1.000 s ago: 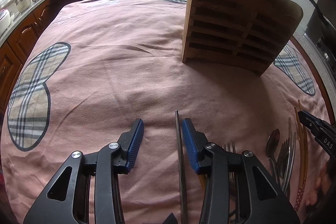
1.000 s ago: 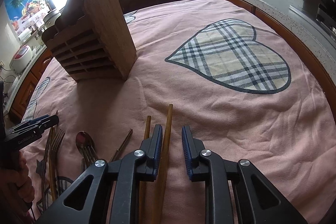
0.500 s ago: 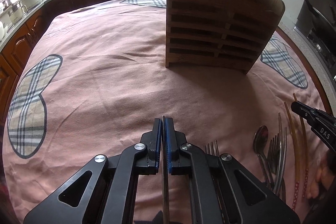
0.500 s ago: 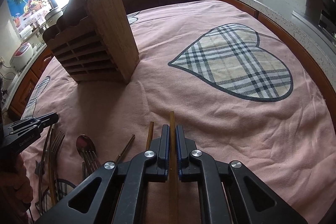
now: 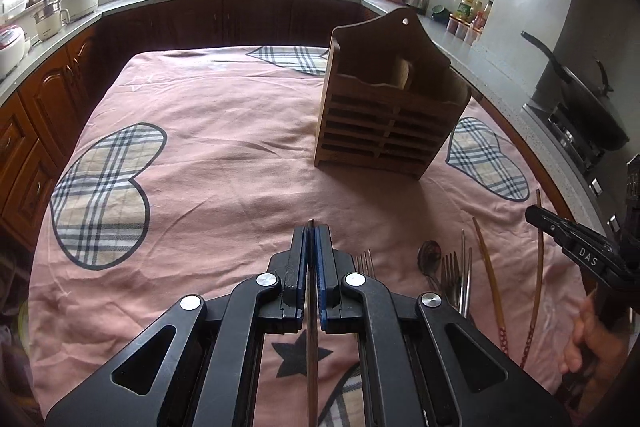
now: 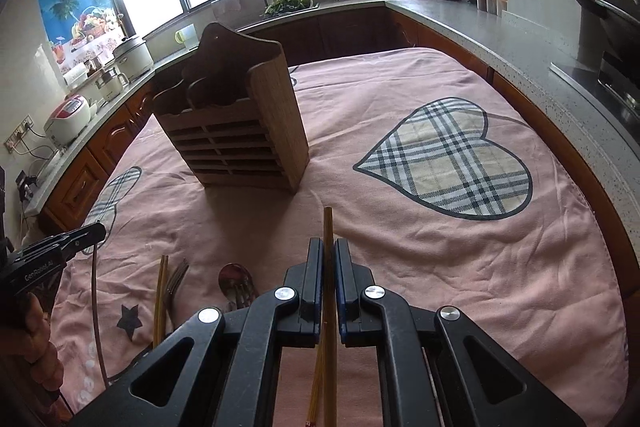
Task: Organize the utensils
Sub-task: 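Lift both held chopsticks and carry them over the wooden utensil holder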
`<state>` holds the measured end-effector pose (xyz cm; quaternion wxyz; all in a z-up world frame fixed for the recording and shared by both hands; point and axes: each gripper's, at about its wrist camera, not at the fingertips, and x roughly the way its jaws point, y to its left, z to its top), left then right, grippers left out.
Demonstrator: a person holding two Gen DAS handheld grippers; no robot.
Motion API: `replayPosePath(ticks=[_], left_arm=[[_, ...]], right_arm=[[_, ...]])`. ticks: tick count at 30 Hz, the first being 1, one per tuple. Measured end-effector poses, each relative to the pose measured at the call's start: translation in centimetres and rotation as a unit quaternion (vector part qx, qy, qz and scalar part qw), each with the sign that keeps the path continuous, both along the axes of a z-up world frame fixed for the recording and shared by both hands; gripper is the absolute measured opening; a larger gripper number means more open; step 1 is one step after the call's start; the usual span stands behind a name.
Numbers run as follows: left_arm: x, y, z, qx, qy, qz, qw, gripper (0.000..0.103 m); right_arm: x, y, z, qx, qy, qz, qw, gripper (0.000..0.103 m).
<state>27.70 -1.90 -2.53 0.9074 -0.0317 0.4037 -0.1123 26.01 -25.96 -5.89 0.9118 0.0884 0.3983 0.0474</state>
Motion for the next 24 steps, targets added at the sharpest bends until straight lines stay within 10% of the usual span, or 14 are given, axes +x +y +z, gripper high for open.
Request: replayPosePath(ticks=[24], left_arm=[[-9.9,4.4,6.6,-0.055,-0.09,0.014,0.9943,0.004]], right_arm=[[-7.9,2.1,7.9,0.001,-0.088,0.045,0.995,0.005]])
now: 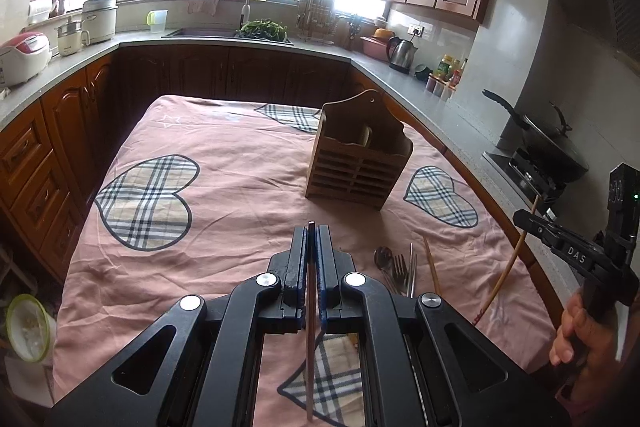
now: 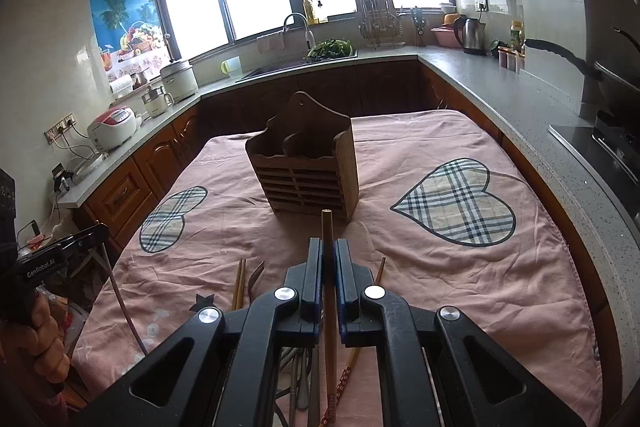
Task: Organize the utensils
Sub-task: 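Lift both held chopsticks and carry them over the wooden utensil holder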
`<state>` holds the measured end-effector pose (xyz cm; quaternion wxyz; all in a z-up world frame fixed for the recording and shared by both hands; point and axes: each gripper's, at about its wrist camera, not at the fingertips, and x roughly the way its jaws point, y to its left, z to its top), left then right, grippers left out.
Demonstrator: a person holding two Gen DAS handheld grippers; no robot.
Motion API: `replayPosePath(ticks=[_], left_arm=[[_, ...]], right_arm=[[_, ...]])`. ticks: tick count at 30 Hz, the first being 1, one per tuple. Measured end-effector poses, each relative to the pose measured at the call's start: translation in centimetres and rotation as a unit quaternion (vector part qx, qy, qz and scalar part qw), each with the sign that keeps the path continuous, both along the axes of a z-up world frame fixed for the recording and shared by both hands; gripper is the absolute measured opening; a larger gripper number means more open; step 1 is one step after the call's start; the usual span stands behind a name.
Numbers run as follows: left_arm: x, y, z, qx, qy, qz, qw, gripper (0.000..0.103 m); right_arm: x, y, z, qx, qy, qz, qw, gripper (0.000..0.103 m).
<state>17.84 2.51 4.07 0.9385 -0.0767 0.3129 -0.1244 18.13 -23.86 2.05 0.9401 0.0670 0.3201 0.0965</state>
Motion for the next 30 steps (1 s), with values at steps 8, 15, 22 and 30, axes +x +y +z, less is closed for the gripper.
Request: replayPosePath(ticks=[8,15,22,30], left_arm=[[-0.1,0.8,2.1,-0.017,-0.039,0.016,0.999,0.003],[1.5,0.9,3.7,-0.026,-0.066,0.022,0.9972,0.004],[3.9,0.2,5.5,-0.032,-0.087,0.023,0.9954,0.004],[8.0,0.1,8.1,-0.06,-0.121,0.031,0.9903,0.003]], right_arm=[[-0.5,-0.2,2.1,0.013,-0.03,-0.002,0.999,0.005],[1.4,-0.3,2.7,0.023,-0.042,-0.004,0.999,0.005],[4.0,0.0,3.9,0.034,-0.056,0.001,0.998,0.005],[7.8,0.1,6.3,0.042,-0.092,-0.003,0.995,0.005]])
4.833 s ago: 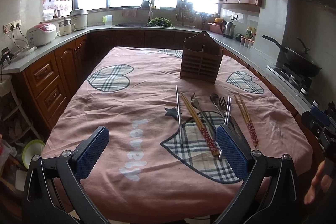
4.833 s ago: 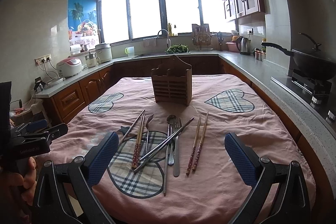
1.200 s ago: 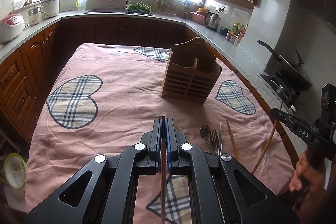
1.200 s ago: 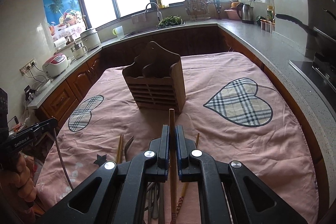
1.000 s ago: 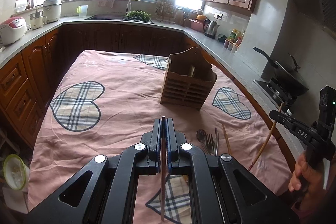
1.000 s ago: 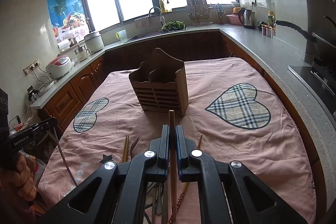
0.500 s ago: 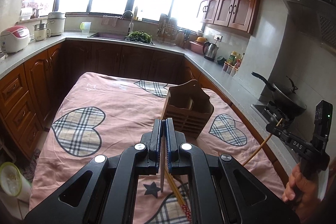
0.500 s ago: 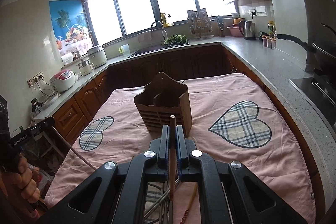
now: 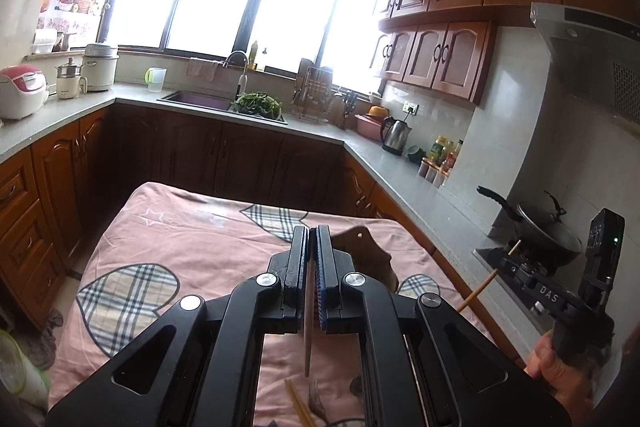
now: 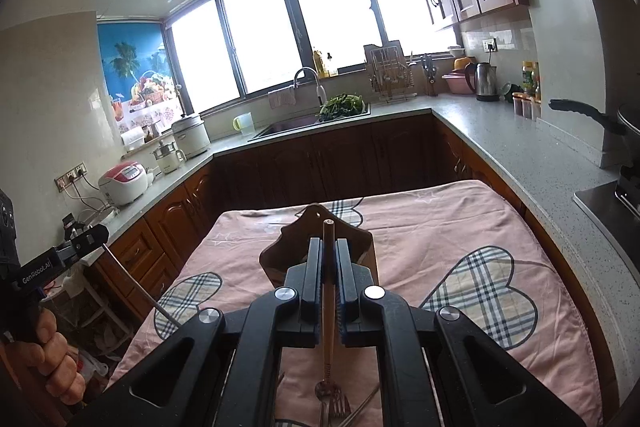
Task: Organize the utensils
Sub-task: 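Lift both held chopsticks and carry them over the wooden utensil holder, then lower both chopsticks into the holder slots and open both grippers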
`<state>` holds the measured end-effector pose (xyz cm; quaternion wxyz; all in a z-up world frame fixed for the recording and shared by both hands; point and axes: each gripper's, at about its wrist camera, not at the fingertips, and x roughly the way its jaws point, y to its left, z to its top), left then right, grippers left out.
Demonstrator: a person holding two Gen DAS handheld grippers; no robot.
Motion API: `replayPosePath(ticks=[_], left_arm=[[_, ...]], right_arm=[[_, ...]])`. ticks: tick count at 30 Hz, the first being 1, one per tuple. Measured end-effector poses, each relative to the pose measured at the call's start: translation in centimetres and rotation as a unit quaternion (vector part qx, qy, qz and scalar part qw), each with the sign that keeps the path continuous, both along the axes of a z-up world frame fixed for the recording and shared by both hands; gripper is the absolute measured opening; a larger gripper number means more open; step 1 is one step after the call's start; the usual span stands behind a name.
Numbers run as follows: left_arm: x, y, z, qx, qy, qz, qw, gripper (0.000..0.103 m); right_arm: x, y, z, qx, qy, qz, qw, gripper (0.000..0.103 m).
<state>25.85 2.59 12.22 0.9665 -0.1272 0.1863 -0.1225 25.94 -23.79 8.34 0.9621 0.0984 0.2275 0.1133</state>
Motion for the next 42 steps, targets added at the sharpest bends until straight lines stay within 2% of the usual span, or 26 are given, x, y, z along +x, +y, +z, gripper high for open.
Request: replayPosePath(ticks=[9,13,17,21,32,42], left_arm=[[6.2,0.0,3.6,-0.035,-0.047,0.019,0.9981,0.004],[9.4,-0.4,3.5,-0.05,-0.049,0.028,0.9972,0.003],[12.3,-1.5,1.8,-0.052,-0.041,0.039,0.997,0.003],[14.7,-2.9,-1.0,-0.051,-0.025,0.043,0.9974,0.003],[18.4,-5.9,-7.6,-0.018,0.031,0.041,0.9985,0.004],[18.7,-5.8,-8.0,-0.007,0.044,0.043,0.9981,0.005]], right_arm=[[5.3,-0.9,3.8,0.015,-0.053,-0.027,0.998,0.005],[8.1,-1.1,4.1,0.016,-0.057,-0.036,0.998,0.005],[10.8,-0.8,2.6,0.013,-0.046,-0.042,0.998,0.005],[13.1,-0.8,-0.5,0.021,-0.026,-0.042,0.999,0.005],[15.8,-1.3,-7.1,0.045,0.018,-0.042,0.998,0.005],[16.4,-1.6,-7.9,0.048,0.039,-0.041,0.997,0.007]])
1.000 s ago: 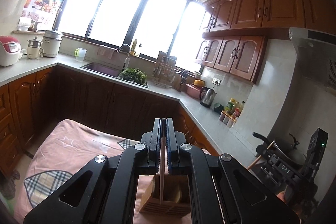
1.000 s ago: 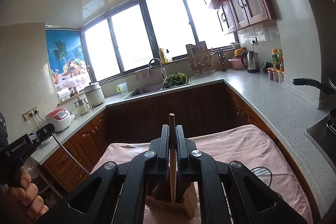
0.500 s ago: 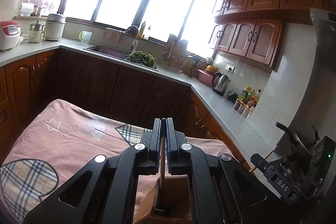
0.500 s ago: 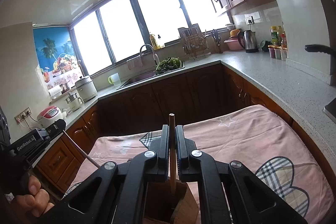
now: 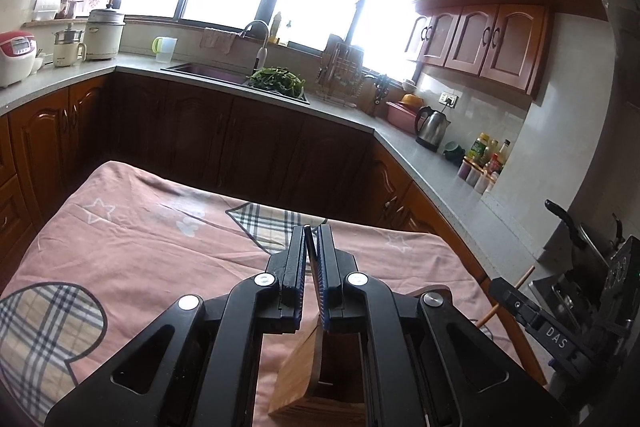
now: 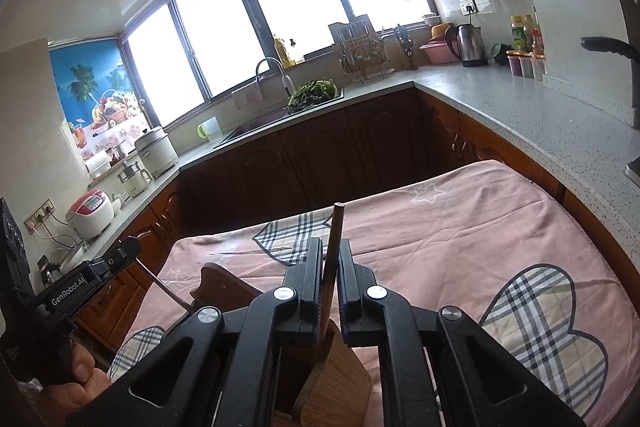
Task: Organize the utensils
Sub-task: 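Lower both chopsticks into the holder slots and open both grippers, then move both open grippers back down to the remaining utensils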
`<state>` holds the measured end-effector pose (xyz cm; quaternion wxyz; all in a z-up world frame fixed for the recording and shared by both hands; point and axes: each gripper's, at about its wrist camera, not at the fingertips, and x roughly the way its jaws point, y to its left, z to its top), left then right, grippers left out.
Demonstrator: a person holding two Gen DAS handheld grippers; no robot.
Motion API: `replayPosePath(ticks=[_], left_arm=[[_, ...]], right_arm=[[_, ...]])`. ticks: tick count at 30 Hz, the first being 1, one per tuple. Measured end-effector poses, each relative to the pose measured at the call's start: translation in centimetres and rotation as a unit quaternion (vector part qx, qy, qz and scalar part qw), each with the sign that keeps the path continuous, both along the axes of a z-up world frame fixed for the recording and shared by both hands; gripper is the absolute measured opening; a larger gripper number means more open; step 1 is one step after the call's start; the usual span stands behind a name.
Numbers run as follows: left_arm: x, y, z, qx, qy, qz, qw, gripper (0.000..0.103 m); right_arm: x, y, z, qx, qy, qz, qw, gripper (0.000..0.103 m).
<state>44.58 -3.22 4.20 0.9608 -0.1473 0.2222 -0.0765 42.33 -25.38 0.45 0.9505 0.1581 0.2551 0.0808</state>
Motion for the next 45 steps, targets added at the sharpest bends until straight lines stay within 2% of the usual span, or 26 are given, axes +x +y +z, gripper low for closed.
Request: replayPosePath(ticks=[7,9,10,11,13,15,16,17,22,28,39,45], left_arm=[[0.1,-0.1,0.0,0.009,0.002,0.004,0.9999,0.005],[0.1,-0.1,0.1,0.011,0.005,0.003,0.9999,0.008],[0.1,-0.1,0.1,0.011,0.01,0.003,0.9999,0.019],[0.0,0.0,0.1,0.009,0.011,0.005,0.9999,0.035],[-0.5,0.3,0.3,0.008,0.007,0.013,0.9999,0.055],[-1.1,0.7,0.6,0.005,0.005,0.015,0.9999,0.057],[-1.3,0.9,0.6,0.004,0.007,0.015,0.9999,0.062],[-1.6,1.2,0.7,0.002,0.013,0.015,0.9998,0.071],[-4.2,2.8,0.7,0.001,0.026,0.026,0.9993,0.088],[-8.4,4.2,-0.6,-0.001,0.056,0.02,0.9982,0.095],[-15.8,6.1,-3.7,-0.002,0.103,0.021,0.9945,0.096],[-18.8,6.9,-4.6,-0.006,0.114,0.023,0.9932,0.096]], right_arm=[[0.2,0.1,-0.1,-0.001,0.007,0.001,1.0,0.011],[0.2,0.0,-0.1,0.001,0.01,0.0,1.0,0.012],[0.2,-0.1,-0.1,0.004,0.013,0.0,1.0,0.016],[0.2,-0.2,-0.1,0.009,0.015,0.002,1.0,0.021],[0.0,-0.5,0.0,0.021,0.012,0.005,1.0,0.054],[-0.6,-0.7,0.3,0.023,0.003,0.001,1.0,0.058],[-0.9,-0.8,0.5,0.027,0.001,0.001,1.0,0.058],[-1.2,-1.0,0.6,0.033,-0.001,0.001,0.999,0.06],[-3.6,-2.0,1.4,0.051,-0.014,-0.008,0.999,0.087],[-7.3,-2.6,1.5,0.061,-0.009,-0.005,0.998,0.097],[-14.8,-2.5,0.5,0.054,0.011,0.006,0.998,0.097],[-18.5,-2.6,-0.3,0.045,0.022,0.011,0.999,0.097]])
